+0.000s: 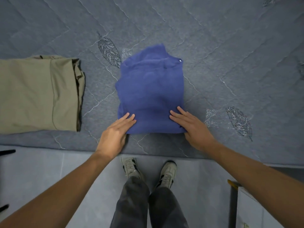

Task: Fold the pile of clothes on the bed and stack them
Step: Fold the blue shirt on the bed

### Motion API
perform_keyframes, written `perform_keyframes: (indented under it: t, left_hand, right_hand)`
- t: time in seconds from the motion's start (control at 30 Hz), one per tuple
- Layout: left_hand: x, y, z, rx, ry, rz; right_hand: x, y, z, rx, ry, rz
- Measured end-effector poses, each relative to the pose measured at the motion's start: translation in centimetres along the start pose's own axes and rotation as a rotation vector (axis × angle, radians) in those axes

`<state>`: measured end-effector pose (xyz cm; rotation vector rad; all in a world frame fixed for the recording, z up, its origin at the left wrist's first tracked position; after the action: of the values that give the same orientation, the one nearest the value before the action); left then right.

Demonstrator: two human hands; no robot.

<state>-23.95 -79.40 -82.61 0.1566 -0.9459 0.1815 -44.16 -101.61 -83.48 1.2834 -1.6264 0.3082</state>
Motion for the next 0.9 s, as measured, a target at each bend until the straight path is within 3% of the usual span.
perform_keyframes:
  t: [0.1, 0.23, 0.43, 0.53, 0.6, 0.63, 0.7, 0.77, 0.83, 0.9]
  left_hand:
    - [1.8, -1.6, -0.7, 0.174, 0.01, 0.109]
    - [5.7, -7.6, -3.1, 0.242, 0.007, 0.244]
    - [9.9, -19.0, -6.3, 0.25, -0.032, 0.258]
    - [10.3, -21.2, -6.0, 0.265, -0.241, 0.194]
    - [9.7, -20.7, -4.1, 0.104, -0.32, 0.247]
    - [8.7, -20.0, -2.9, -0.041, -0.316, 0.233]
    - [5.4, -17.9, -2.1, -0.204, -0.325, 0.057]
    - [3.0, -15.9, -4.5, -0.03, -0.299, -0.08]
    - [2.5, -14.7, -7.6, 0.266, -0.192, -0.033]
    - [2.5, -14.7, -8.7, 0.364, -0.165, 0.036]
  right_hand:
    - [2.1, -1.8, -0.1, -0.163, -0.208, 0.109]
    - [5.8, -7.4, -0.2, -0.361, -0.359, 0.282]
    - [9.8, -15.7, 1.3, -0.543, -0.302, 0.348]
    - [10.2, -16.5, 0.4, -0.6, -0.2, 0.393]
    - [9.7, -15.8, -1.7, -0.505, -0.049, 0.536]
    - [8.9, -15.5, -3.1, -0.369, 0.002, 0.564]
    - [6.2, -15.1, -4.8, -0.113, 0.12, 0.433]
    - [4.1, -14.9, -3.3, -0.223, 0.185, 0.268]
    - [3.7, -14.5, -0.6, -0.535, 0.069, 0.258]
    - [3.6, -14.1, 0.2, -0.655, -0.046, 0.308]
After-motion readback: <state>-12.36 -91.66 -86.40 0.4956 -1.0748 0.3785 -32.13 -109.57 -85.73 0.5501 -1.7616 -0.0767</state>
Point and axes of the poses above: each hand's wrist, its own y-axis away from the middle knuckle, its own x-axis out of the back of the hand, z = x × y, the point moved 4 cm from there along -y, towards the middle knuckle, and after that the axes turned 13 degrees about -x, right-handed, at the moved point
